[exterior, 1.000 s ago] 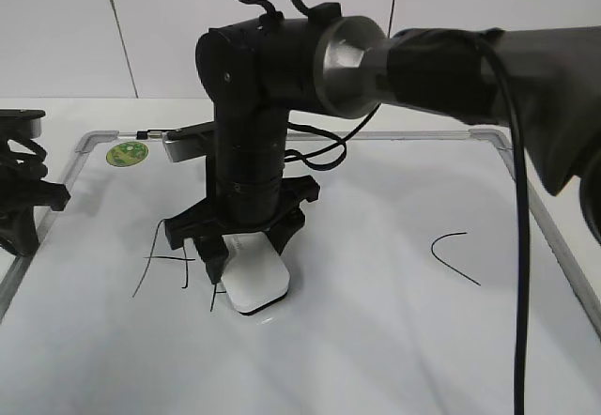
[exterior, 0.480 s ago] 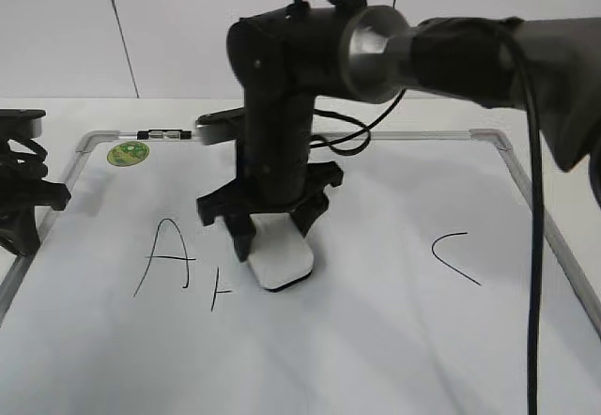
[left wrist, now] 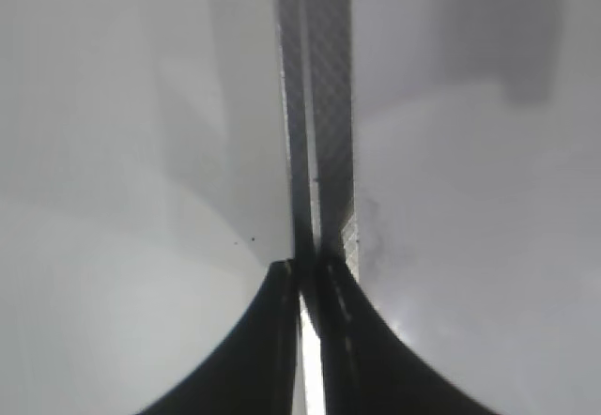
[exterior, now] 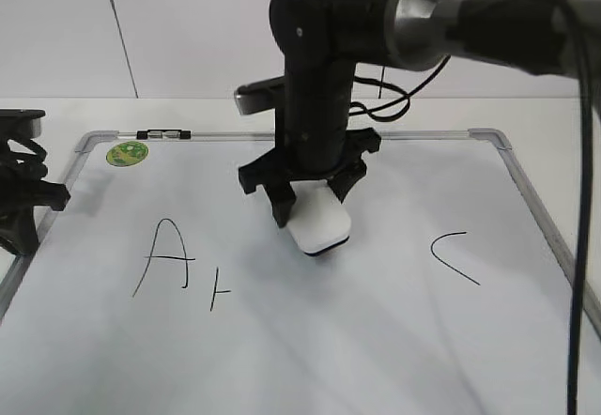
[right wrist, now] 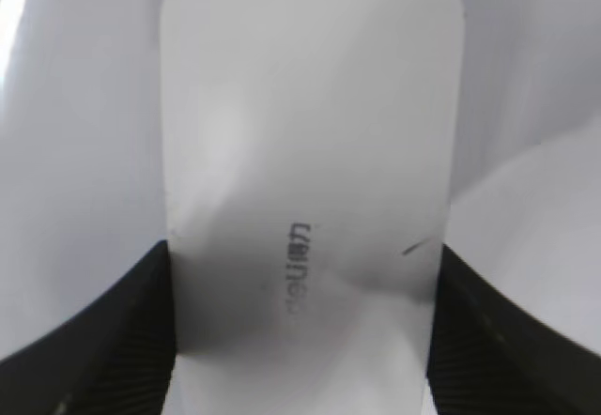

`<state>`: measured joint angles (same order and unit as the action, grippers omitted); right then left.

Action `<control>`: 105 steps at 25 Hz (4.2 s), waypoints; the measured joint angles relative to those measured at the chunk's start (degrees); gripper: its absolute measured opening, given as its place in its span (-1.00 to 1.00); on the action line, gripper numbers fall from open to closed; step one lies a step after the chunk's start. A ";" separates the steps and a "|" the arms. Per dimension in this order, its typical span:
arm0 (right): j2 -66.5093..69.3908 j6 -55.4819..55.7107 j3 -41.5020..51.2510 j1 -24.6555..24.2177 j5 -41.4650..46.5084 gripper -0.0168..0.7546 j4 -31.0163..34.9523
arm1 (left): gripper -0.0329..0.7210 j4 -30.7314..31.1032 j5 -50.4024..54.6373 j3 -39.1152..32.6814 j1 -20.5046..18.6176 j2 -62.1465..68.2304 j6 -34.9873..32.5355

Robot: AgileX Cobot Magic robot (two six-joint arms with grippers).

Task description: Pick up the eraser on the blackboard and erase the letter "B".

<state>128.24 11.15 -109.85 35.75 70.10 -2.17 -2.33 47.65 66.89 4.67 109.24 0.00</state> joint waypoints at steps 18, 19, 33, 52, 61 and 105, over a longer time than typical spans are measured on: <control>-14.62 -11.63 9.01 4.83 -3.79 0.39 3.82 | -0.85 0.00 0.00 0.00 0.00 0.00 0.00; -15.14 -12.48 10.68 4.83 -5.62 0.39 4.51 | -0.85 0.00 0.00 0.00 0.00 0.00 0.00; -14.35 -22.64 23.75 4.91 -16.27 0.39 13.54 | -0.84 0.00 0.00 0.00 0.00 0.00 0.00; -9.60 -23.01 22.55 7.68 -14.03 0.39 13.62 | -0.84 0.00 0.10 0.00 0.00 0.00 0.00; -9.60 -19.25 22.37 11.93 -11.94 0.39 9.55 | -0.84 0.00 0.20 0.00 0.00 0.00 0.00; -2.09 -10.77 8.20 8.88 -1.71 0.39 6.57 | -0.83 0.30 0.42 0.00 0.00 0.00 0.00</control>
<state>126.15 0.38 -101.64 44.63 68.39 4.40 -2.03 48.06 66.89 4.67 109.24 0.00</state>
